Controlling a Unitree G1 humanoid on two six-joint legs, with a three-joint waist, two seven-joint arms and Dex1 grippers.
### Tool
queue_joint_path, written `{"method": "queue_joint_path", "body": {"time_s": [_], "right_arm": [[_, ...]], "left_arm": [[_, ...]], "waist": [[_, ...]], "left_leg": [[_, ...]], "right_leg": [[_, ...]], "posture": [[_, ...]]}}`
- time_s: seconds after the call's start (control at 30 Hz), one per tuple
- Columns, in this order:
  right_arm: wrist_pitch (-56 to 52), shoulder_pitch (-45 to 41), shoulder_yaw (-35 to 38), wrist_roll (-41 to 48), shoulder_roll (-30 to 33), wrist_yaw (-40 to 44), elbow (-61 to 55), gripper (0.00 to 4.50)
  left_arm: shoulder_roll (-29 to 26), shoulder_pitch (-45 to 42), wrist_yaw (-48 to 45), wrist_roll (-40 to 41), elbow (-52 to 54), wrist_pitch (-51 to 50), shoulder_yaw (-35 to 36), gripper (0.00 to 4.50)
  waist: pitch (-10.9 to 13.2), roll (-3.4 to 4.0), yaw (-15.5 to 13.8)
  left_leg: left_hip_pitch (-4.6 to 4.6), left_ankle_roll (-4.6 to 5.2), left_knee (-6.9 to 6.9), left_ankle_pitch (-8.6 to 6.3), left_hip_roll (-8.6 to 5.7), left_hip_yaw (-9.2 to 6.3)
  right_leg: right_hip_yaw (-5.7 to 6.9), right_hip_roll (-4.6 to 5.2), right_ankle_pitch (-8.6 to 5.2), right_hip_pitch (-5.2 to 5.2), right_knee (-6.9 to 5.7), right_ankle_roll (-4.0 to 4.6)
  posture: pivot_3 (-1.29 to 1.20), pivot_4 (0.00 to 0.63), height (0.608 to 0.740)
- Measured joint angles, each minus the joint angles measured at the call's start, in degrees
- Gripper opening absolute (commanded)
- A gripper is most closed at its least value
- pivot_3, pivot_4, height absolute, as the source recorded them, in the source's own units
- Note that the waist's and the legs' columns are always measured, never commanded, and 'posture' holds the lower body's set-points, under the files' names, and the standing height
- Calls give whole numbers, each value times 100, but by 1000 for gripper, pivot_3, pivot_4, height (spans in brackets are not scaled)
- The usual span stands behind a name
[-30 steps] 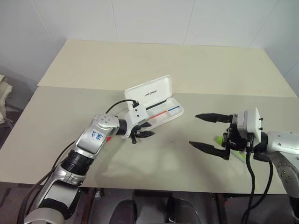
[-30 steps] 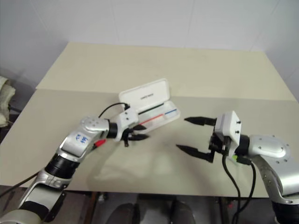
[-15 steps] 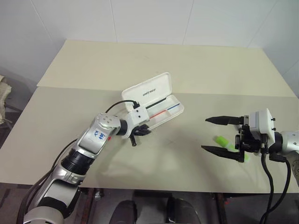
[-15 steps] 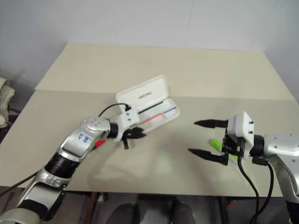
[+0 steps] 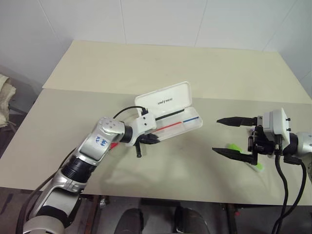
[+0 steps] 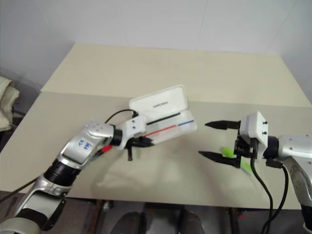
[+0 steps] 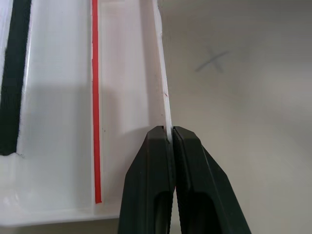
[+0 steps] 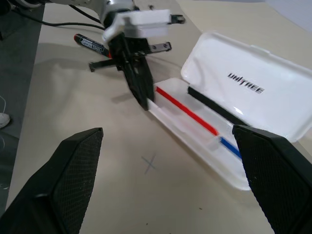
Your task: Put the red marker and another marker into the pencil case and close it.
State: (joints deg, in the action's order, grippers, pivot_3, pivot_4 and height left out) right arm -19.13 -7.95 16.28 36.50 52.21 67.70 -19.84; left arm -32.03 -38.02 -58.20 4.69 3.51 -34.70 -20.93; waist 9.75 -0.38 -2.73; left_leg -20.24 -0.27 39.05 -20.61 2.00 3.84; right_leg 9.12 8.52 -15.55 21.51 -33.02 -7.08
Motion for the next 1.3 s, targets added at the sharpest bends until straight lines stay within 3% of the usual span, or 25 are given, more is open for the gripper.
{"method": "queue_joint_path", "body": {"time_s": [0.3,0.8,0.97,1.23,1.3], "right_arm": [[-70,8,0,4,-1,-96,-20,4500],[-282,255,211,161,-1,-369,-456,4500],[-341,260,211,187,-1,-441,-485,4500],[-341,230,210,193,-4,-472,-483,4500],[-340,193,203,193,-10,-472,-477,4500]], "left_arm": [[-417,-4,-1207,-9,-215,1374,-207,34],[20,-123,-1267,-493,-461,1815,-509,34],[198,-154,-1180,-575,-539,1646,-518,1479],[235,-153,-1263,-391,-351,1149,-489,4226],[201,-152,-1277,-347,-307,1083,-484,4226]], "waist": [[0,0,-18],[0,0,-56],[0,0,-37],[0,0,-26],[0,0,-26]], "left_leg": [[-2,0,3,0,0,3],[-4,5,8,1,-3,1],[-3,8,9,3,-2,0],[-3,8,8,3,-3,0],[-3,8,8,3,-2,0]], "right_leg": [[0,0,0,0,1,0],[-1,1,1,-3,-2,-1],[-2,1,2,-3,-6,-2],[-2,2,2,-2,-5,-2],[-2,1,2,-2,-5,-2]], "posture": [[0,150,740],[0,150,740],[0,150,740],[0,150,740],[0,150,740]]}}
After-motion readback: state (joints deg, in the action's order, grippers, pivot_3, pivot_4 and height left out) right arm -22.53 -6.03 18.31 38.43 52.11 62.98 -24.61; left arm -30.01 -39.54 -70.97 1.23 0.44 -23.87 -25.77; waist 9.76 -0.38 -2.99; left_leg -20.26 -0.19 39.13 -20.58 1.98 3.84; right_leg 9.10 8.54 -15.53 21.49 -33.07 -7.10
